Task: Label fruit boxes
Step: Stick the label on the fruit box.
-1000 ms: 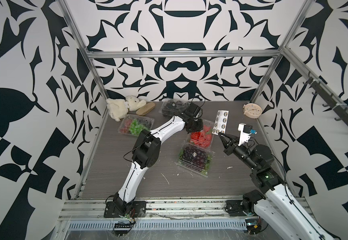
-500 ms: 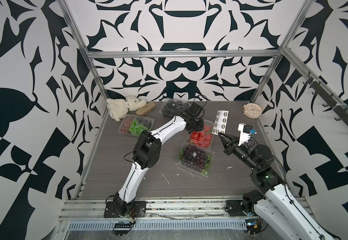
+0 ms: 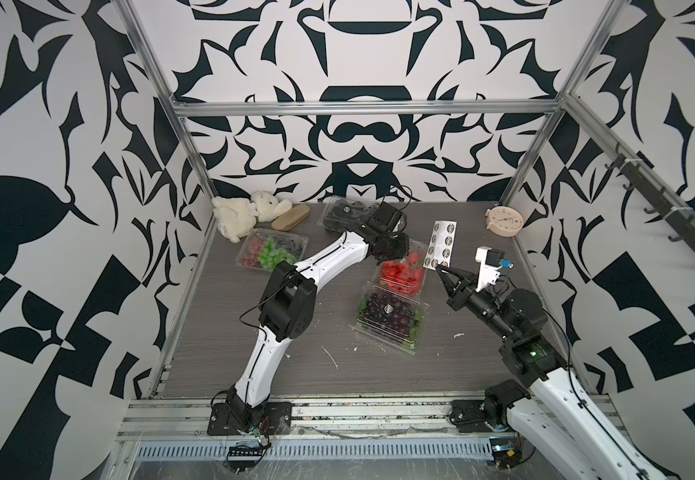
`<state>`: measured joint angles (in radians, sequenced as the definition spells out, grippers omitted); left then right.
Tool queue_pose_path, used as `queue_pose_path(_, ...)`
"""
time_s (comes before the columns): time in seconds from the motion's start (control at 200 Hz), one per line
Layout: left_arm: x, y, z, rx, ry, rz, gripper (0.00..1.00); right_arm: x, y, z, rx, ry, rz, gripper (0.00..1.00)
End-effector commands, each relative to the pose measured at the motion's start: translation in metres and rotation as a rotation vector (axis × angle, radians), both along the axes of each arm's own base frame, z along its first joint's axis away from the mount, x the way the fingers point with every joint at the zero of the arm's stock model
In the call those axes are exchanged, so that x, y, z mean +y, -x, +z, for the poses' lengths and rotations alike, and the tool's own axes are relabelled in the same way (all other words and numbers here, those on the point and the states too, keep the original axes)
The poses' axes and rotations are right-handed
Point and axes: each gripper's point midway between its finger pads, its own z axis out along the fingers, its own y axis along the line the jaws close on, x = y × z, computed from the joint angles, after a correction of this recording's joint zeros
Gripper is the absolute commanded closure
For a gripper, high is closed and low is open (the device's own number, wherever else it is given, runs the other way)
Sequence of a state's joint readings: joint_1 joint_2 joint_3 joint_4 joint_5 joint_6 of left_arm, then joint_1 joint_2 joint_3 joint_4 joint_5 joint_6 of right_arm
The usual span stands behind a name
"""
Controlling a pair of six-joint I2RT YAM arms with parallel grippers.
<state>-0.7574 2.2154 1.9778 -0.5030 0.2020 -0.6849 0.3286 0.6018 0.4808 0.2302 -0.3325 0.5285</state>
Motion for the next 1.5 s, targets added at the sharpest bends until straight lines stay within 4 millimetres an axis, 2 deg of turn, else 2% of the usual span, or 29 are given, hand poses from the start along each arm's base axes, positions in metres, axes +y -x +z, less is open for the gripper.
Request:
queue_pose_path(0.0,-0.006,0.003,-0.011,0.047,0.023,-0.020,1.00,0.000,0.002,0.017,-0.063,-0.028,0.006,1.00)
queue_pose_path(0.22,0.000,0.001,-0.029,0.076,-0.008,-0.008,1.00,0.000,0.002,0.016,-0.059,-0.028,0.006,1.00)
queue_pose_path(0.545,0.009,0.003,-0.043,0.099,-0.044,0.002,1.00,0.000,0.001,0.015,-0.057,-0.027,0.005,1.00)
queue_pose_path(0.765,0.013,0.006,-0.049,0.107,-0.061,0.004,1.00,0.000,0.001,0.016,-0.058,-0.029,0.005,1.00)
queue_pose_path(1.025,0.030,0.000,-0.054,0.106,-0.101,0.040,1.00,0.000,0.001,0.016,-0.058,-0.030,0.006,1.00)
queue_pose_path(1.165,0.042,-0.005,-0.046,0.088,-0.110,0.067,1.00,0.000,0.001,0.016,-0.057,-0.030,0.007,1.00)
queue_pose_path(1.27,0.045,-0.006,-0.032,0.066,-0.089,0.072,1.00,0.000,0.001,0.016,-0.057,-0.031,0.009,1.00)
queue_pose_path(1.43,0.040,-0.004,0.013,0.001,0.021,0.068,0.99,0.004,0.001,0.017,-0.058,-0.031,0.031,1.00)
queue_pose_path(1.47,0.039,-0.002,0.027,-0.019,0.063,0.073,0.96,0.005,0.002,0.018,-0.061,-0.031,0.043,1.00)
queue_pose_path(1.495,0.040,0.000,0.036,-0.033,0.089,0.078,0.90,0.007,0.002,0.018,-0.060,-0.030,0.052,1.00)
